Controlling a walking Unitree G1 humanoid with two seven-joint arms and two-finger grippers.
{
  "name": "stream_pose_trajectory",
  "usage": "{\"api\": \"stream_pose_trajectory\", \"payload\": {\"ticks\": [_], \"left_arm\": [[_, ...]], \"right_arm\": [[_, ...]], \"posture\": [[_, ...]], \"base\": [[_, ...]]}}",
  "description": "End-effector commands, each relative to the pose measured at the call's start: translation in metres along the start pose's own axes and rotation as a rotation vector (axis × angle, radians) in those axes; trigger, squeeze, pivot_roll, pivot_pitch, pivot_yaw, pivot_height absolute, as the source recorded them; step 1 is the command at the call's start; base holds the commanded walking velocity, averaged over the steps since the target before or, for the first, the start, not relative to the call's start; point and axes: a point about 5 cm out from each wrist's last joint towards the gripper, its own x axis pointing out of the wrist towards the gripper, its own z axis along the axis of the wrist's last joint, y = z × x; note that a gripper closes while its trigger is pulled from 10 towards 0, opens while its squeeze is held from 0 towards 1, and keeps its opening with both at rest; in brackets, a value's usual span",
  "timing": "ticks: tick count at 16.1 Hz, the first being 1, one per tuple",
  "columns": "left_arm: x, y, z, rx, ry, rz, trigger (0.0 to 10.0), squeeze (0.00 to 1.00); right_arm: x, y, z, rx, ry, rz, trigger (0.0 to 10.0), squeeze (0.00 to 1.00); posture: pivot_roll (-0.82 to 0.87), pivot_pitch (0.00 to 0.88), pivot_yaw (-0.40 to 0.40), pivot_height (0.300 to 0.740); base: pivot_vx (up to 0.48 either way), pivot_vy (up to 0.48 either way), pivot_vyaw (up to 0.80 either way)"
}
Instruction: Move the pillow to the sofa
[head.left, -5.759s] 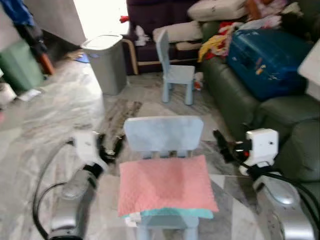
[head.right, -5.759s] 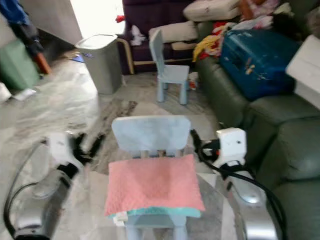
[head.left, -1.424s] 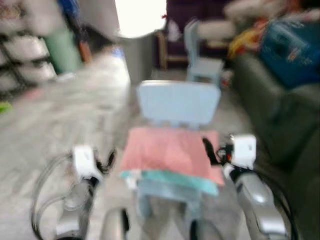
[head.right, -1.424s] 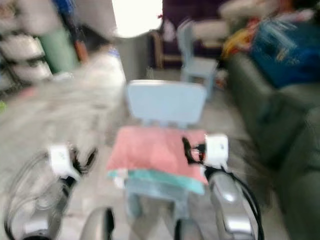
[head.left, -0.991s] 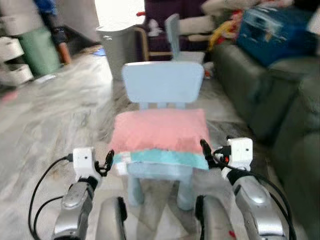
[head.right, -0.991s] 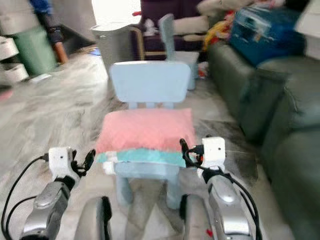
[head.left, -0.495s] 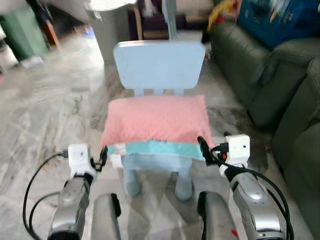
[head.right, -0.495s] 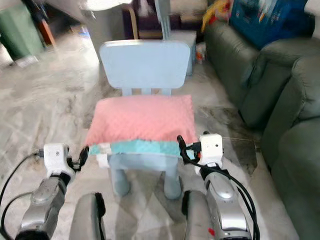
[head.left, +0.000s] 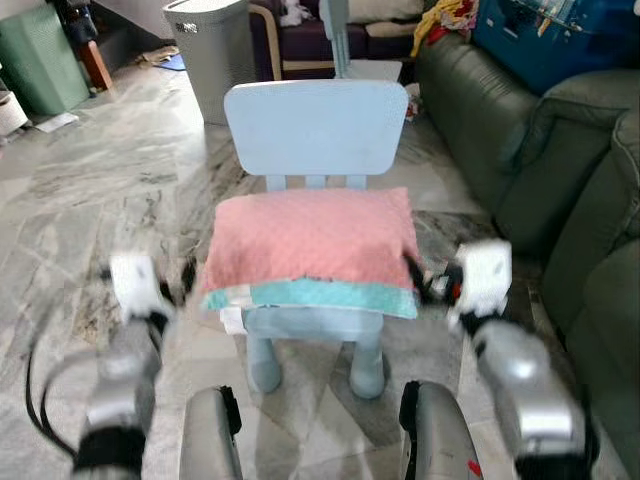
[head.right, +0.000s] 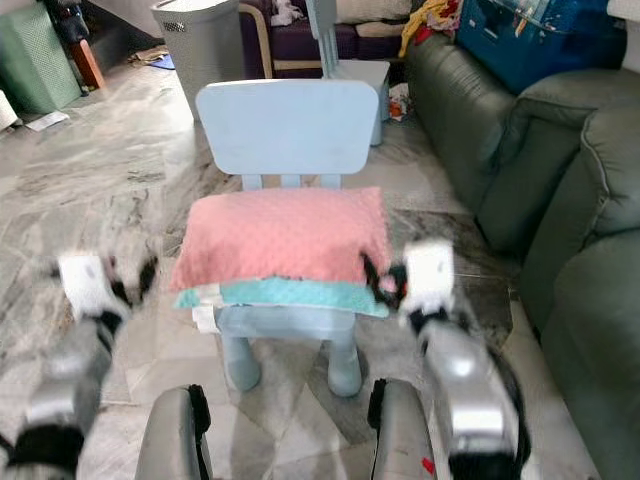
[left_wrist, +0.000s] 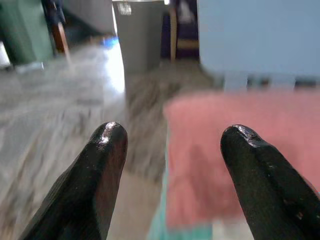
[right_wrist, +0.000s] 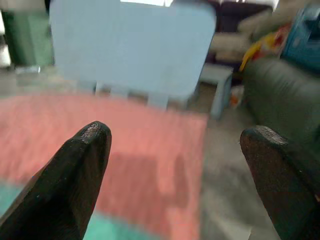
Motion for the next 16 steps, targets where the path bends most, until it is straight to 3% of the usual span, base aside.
{"api": "stream_pose_trajectory", "payload": {"ticks": [1, 3, 7, 10, 16], "left_arm": [[0.006, 0.007, 0.012, -0.011, -0.037, 0.027, 10.0, 0.0], [0.018, 0.009, 0.025, 0.006, -0.064, 0.043, 10.0, 0.0], [0.041, 0.022, 0.039, -0.138, -0.003, 0.106, 10.0, 0.0], [0.055, 0.027, 0.054, -0.196, 0.007, 0.118, 10.0, 0.0], [0.074, 0.016, 0.069, -0.4, 0.059, 0.081, 10.0, 0.0]], "right_arm": [[0.005, -0.001, 0.012, 0.001, -0.045, 0.006, 10.0, 0.0], [0.015, -0.004, 0.023, -0.006, -0.08, 0.022, 10.0, 0.0], [0.046, -0.018, 0.034, 0.06, -0.044, 0.101, 10.0, 0.0], [0.073, -0.028, 0.051, 0.03, -0.038, 0.141, 10.0, 0.0], [0.103, -0.034, 0.058, 0.042, 0.039, 0.157, 10.0, 0.0]], "posture": [[-0.14, 0.034, 0.031, 0.473], [-0.14, 0.072, 0.028, 0.473], [-0.14, 0.167, 0.022, 0.473], [-0.13, 0.215, 0.008, 0.473], [-0.13, 0.266, -0.005, 0.473]], "base": [[0.0, 0.0, 0.0], [0.0, 0.0, 0.0], [0.0, 0.0, 0.0], [0.0, 0.0, 0.0], [0.0, 0.0, 0.0]]}}
